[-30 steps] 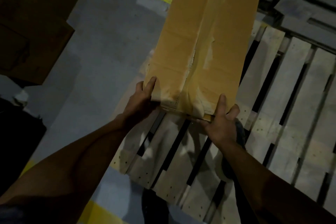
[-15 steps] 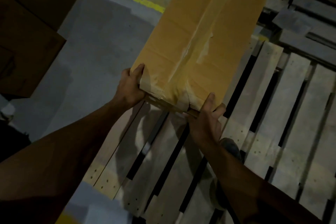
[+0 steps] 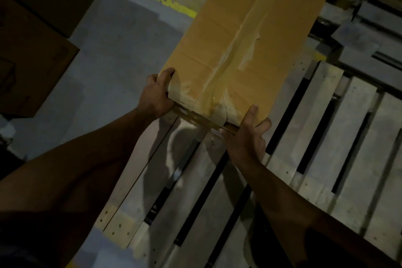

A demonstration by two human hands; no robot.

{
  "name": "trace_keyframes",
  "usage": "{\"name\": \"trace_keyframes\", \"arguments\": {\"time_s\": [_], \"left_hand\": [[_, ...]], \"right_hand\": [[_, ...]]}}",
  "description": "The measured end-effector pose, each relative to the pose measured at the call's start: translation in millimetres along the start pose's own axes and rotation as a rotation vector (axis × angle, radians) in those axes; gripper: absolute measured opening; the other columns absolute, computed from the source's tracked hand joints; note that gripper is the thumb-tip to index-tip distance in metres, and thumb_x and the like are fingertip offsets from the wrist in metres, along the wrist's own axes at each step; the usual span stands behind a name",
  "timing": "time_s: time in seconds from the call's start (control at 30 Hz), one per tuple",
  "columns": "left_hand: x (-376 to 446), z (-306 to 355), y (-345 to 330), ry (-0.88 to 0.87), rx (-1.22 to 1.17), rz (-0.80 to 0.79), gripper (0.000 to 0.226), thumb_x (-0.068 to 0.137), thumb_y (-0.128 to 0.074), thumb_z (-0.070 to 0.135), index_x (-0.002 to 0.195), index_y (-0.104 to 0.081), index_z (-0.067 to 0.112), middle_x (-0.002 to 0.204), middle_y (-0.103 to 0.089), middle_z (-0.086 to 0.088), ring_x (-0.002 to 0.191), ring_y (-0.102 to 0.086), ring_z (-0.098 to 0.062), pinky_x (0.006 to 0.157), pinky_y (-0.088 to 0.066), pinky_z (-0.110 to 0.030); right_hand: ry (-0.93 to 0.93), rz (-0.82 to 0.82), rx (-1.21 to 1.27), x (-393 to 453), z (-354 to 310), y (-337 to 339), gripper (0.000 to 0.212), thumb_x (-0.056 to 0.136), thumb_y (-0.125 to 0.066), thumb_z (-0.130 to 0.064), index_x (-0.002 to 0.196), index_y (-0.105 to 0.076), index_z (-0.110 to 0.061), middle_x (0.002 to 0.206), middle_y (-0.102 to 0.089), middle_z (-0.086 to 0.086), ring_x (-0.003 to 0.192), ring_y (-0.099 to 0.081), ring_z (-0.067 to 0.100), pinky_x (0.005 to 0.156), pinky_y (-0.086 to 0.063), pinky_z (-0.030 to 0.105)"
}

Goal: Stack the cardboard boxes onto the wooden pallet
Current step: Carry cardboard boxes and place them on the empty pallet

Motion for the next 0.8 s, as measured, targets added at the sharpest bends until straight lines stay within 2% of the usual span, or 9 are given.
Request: {"name": "trace_keyframes", "arguments": {"time_s": [0.17,0.43,0.63,0.73,0.8], "left_hand": [[-1,-6,1,-0.004,-0.018,-0.01,0.088,0.08,-0.068,0.001,0.154,-0.026,0.027,0.147,-0.03,-0.019,0.122,-0.046,-0.046,0.097,-0.048,-0.046],[-14,-19,-3,-0.015,0.021,-0.01,0.09,0.084,-0.069,0.009,0.157,-0.019,0.025,0.149,-0.026,-0.022,0.127,-0.041,-0.047,0.104,-0.043,-0.048],[-31,-26,-7,0.06,0.106,0.014,0.091,0.087,-0.064,0.008,0.155,-0.011,0.037,0.151,-0.023,-0.019,0.129,-0.041,-0.042,0.097,-0.049,-0.049],[-56,-30,-5,0.104,0.139,0.026,0.081,0.09,-0.063,0.015,0.155,-0.017,0.03,0.152,-0.027,-0.019,0.133,-0.04,-0.04,0.099,-0.047,-0.047],[-82,-27,-2,0.116,0.145,0.022,0.072,0.093,-0.062,0.025,0.153,-0.024,0.022,0.149,-0.034,-0.019,0.134,-0.038,-0.039,0.102,-0.043,-0.047]], "right_hand": [[0.014,-0.023,0.007,-6,-2,-3,0.106,0.09,-0.069,-0.049,0.16,0.007,-0.022,0.155,-0.01,0.021,0.102,-0.06,0.045,0.086,-0.05,0.04],[0.027,-0.027,-0.025,-14,-4,-12,0.106,0.091,-0.067,-0.049,0.16,0.008,-0.02,0.156,-0.006,0.023,0.1,-0.061,0.048,0.084,-0.05,0.041],[0.042,-0.08,-0.017,-11,2,-16,0.105,0.094,-0.065,-0.046,0.159,0.013,-0.022,0.159,0.004,0.023,0.107,-0.06,0.048,0.087,-0.051,0.044],[0.025,-0.121,-0.044,-20,4,-10,0.096,0.097,-0.062,-0.037,0.159,0.01,-0.021,0.16,0.002,0.021,0.115,-0.055,0.047,0.084,-0.046,0.042],[0.039,-0.151,-0.061,-37,7,-1,0.083,0.1,-0.057,-0.029,0.159,0.0,-0.019,0.16,-0.004,0.017,0.121,-0.05,0.044,0.082,-0.039,0.04]]}}
Point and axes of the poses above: each hand's wrist, its own x-axis towards the middle knuckle, its own y-axis out of the back of the hand, z = x × y, the point moved 10 cm from there along x, towards the middle knuckle
